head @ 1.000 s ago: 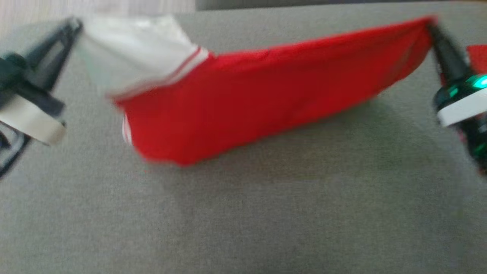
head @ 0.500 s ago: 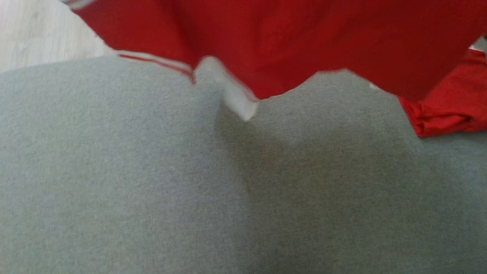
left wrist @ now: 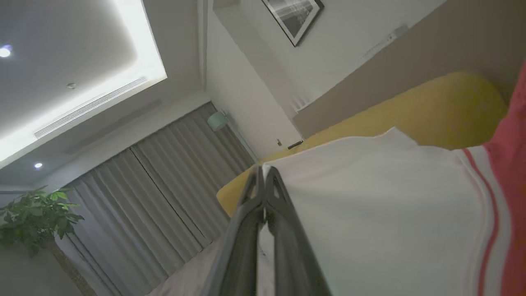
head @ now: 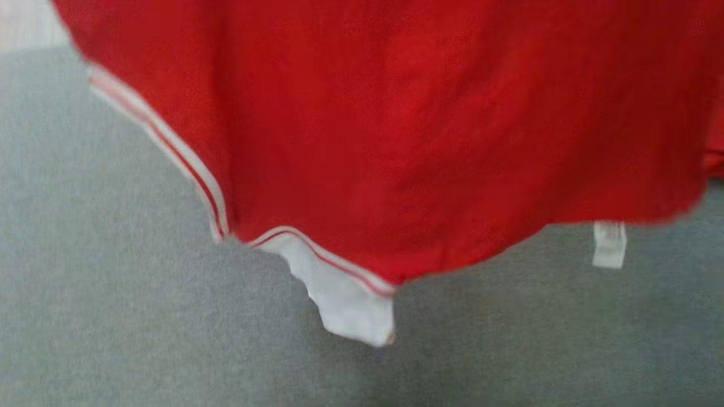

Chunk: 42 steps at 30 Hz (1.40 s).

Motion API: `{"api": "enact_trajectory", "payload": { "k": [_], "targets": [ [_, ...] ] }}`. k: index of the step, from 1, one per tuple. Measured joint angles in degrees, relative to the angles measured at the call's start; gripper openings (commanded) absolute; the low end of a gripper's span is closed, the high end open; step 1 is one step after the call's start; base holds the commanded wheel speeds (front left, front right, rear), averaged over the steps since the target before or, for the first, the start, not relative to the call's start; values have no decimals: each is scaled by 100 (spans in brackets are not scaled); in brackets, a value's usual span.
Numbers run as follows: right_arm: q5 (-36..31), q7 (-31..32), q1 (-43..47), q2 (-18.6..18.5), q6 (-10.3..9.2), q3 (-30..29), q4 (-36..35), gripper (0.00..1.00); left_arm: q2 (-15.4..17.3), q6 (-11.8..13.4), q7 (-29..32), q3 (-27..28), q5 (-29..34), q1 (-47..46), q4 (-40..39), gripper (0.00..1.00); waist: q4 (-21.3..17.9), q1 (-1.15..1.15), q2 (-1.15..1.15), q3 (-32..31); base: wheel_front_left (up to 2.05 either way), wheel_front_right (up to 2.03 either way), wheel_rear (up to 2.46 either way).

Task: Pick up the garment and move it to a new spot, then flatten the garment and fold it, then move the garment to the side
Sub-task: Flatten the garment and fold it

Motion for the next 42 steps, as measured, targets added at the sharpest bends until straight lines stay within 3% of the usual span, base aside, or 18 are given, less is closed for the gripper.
{"api": "enact_trajectory", "payload": {
  "k": [4,10,17,24,30,42],
  "targets": [
    [-270,-261,-447,285,0,8,514,0,-533,64,-553,-58,622,-483,709,0,129,1,0,443,0,0,0],
    [-766,-580,-1110,489,0,-111,1035,0,-1039,447,-1333,78,1291,-1299,1527,0,346,2,0,976,0,0,0],
    [-1022,-661,-1208,483,0,-137,1145,0,-1260,277,-1486,396,948,-1141,1499,0,639,-1,0,1214,0,0,0],
    [-1048,-661,-537,437,0,-2,1225,0,-1235,279,-1500,711,825,470,727,0,793,0,0,1356,0,0,0],
    [-956,-661,537,458,0,52,1237,0,-1087,400,-1500,1103,934,2447,-77,0,799,-2,0,1207,0,0,0],
    [-1443,-659,3546,594,0,-690,530,0,-992,982,-1494,1468,1203,6697,-1131,0,603,-4,0,289,0,0,0]
  ]
}}
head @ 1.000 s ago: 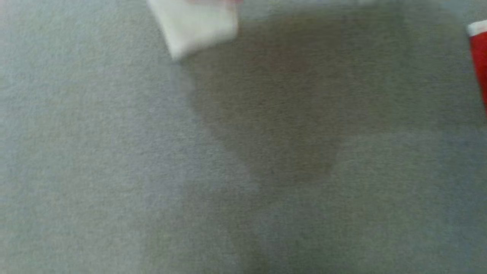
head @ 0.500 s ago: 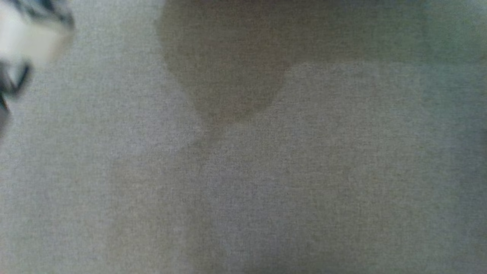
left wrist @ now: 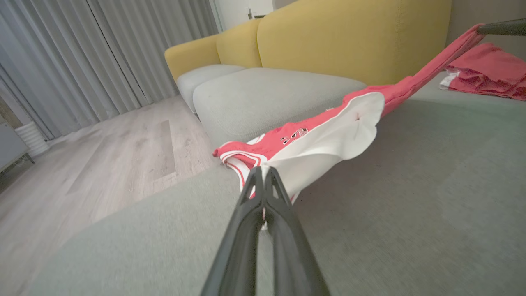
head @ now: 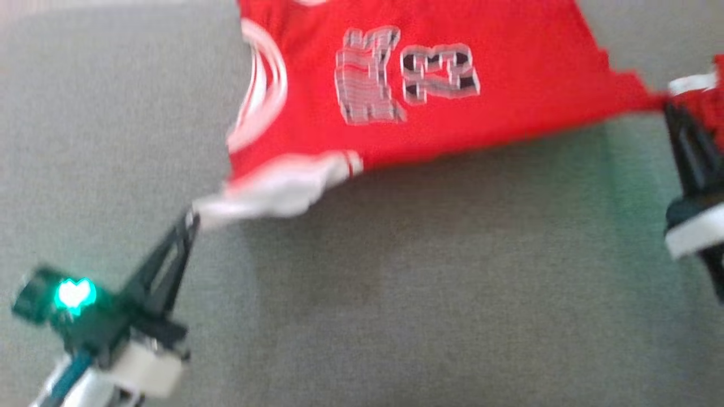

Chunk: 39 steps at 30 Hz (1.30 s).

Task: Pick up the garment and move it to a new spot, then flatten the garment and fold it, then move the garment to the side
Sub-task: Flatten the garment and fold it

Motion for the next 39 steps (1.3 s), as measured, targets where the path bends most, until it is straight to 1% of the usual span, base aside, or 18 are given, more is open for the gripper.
{"api": "enact_trajectory", "payload": {
  "k": [5,8,12,16,23,26,28,34,35,39],
  "targets": [
    [-374,0,875,162,0,-371,-275,0,-62,-1,0,159,-12,927,-63,0,-102,0,0,-349,0,0,0],
    [-536,0,1316,269,0,-595,-397,0,-146,-75,1,188,-12,1351,-62,0,-168,0,0,-482,0,0,0],
    [-688,0,1782,407,0,-835,-521,0,-258,-200,1,214,-10,1630,-62,0,-219,1,0,-577,0,0,0],
    [-846,0,1982,504,0,-949,-547,0,-321,-322,1,281,-7,1733,-60,0,-255,1,0,-616,0,0,0],
    [-1058,0,2000,606,0,-1127,-571,0,-283,-452,1,354,234,1790,-54,0,-266,2,0,-471,0,0,0],
    [-1087,0,1964,679,0,-1215,-575,0,-246,-535,1,415,390,1497,-46,0,-256,2,0,-328,0,0,0],
    [-1087,0,1880,701,0,-1255,-573,0,-214,-621,1,465,502,1099,-42,0,-246,3,0,-206,0,0,0],
    [-1076,8,1157,723,0,-1262,-499,0,-165,-1040,162,506,879,-498,168,0,-217,3,0,183,0,0,0],
    [-1076,80,827,721,0,-1166,-452,0,-167,-1209,192,503,1018,-1045,326,0,-217,3,0,325,0,0,0],
    [-1070,166,218,672,0,-944,-244,0,-238,-1457,309,393,1306,-2152,778,0,-218,4,0,605,0,0,0]
  ]
}}
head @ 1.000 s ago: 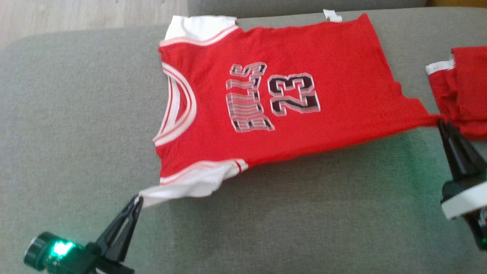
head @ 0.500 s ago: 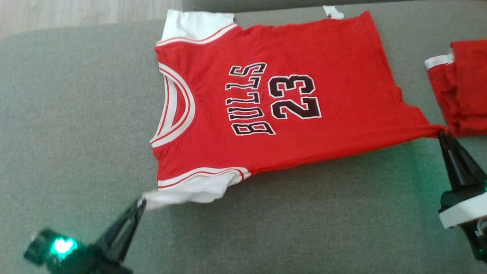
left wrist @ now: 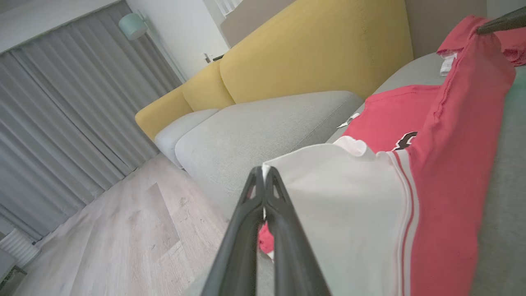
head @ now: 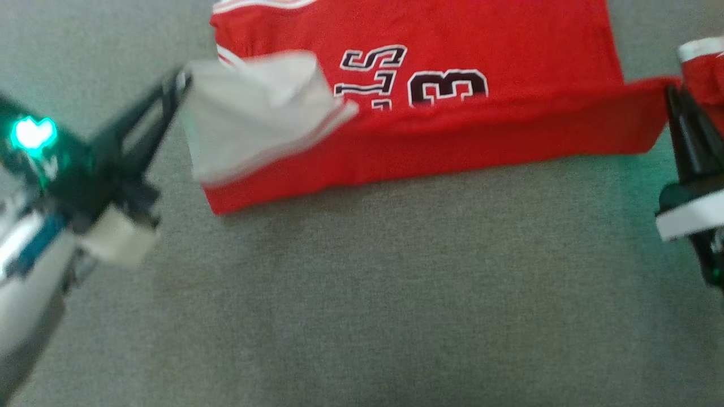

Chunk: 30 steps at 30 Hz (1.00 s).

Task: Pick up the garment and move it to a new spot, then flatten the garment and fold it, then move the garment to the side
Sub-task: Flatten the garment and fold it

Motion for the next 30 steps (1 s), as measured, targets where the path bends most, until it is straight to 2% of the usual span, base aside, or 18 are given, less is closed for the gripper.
{"api": "enact_trajectory", "payload": {
  "k": [8,9,11,12,13,16,19,25,30],
  "targets": [
    [124,85,-803,-102,0,465,527,0,-310,-200,9,-542,224,-1366,1155,0,-17,0,0,475,0,0,0],
    [170,104,-870,-102,0,527,606,0,-353,-202,3,-601,223,-1451,1332,13,-22,0,0,518,0,0,0],
    [189,103,-926,-97,0,587,672,2,-399,-204,-21,-632,204,-1514,1489,56,-28,0,0,555,0,0,0],
    [216,102,-986,-86,0,644,747,33,-453,-204,-47,-635,177,-1564,1631,100,-36,0,0,588,0,0,0],
    [241,100,-1037,-80,0,701,815,100,-513,-201,-59,-628,144,-1599,1762,100,-46,0,0,612,0,0,0],
    [252,24,-1177,4,0,747,1007,100,-676,-57,-144,-543,10,-1601,2029,100,-85,-1,0,624,0,0,0],
    [252,-78,-1216,75,0,765,1080,100,-893,198,-194,-219,-501,-1298,2112,100,-116,-2,0,557,0,0,0],
    [267,-134,-1127,159,0,726,1111,100,-1236,693,-174,238,-1538,224,1723,100,-131,-3,0,346,0,0,0],
    [302,-134,-770,233,0,495,998,100,-1493,962,292,279,-2106,1103,1278,100,-76,-3,0,204,0,0,0]
  ]
}}
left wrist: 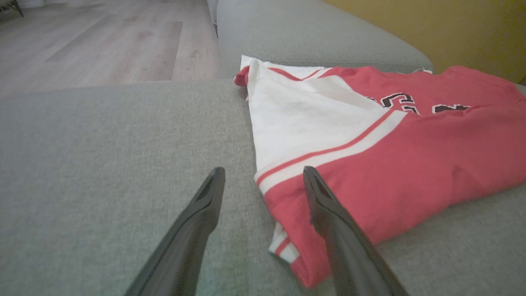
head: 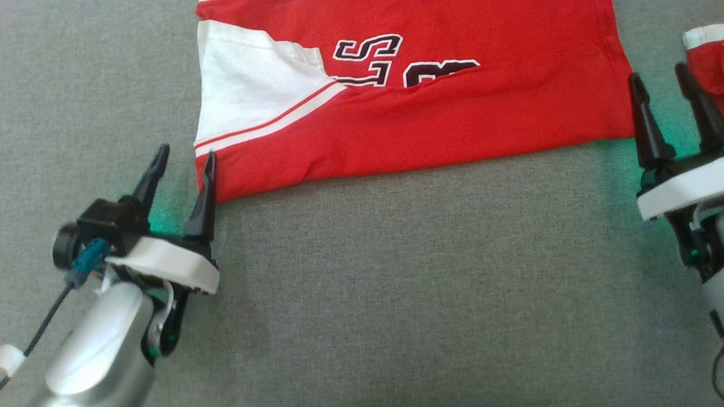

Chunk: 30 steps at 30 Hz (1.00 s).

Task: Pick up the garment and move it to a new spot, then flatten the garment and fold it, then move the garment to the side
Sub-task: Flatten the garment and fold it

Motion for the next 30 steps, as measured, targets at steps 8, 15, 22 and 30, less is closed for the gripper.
{"api": "enact_trajectory", "payload": {
  "k": [8,15,22,30],
  "targets": [
    [-9,0,107,99,0,-51,-92,100,-35,259,777,-41,-294,326,-116,100,-70,0,0,-83,0,0,0],
    [-9,0,104,102,0,-58,-89,100,-21,264,1252,-130,-427,345,-250,99,-94,0,0,-66,0,0,0],
    [111,-1,100,102,0,-14,199,100,-19,202,1448,-315,-480,348,-486,0,-16,1,0,-74,0,0,0],
    [385,171,7,96,0,167,1027,100,83,203,1127,-400,-209,510,-665,0,123,2,0,-163,0,0,0]
  ]
}}
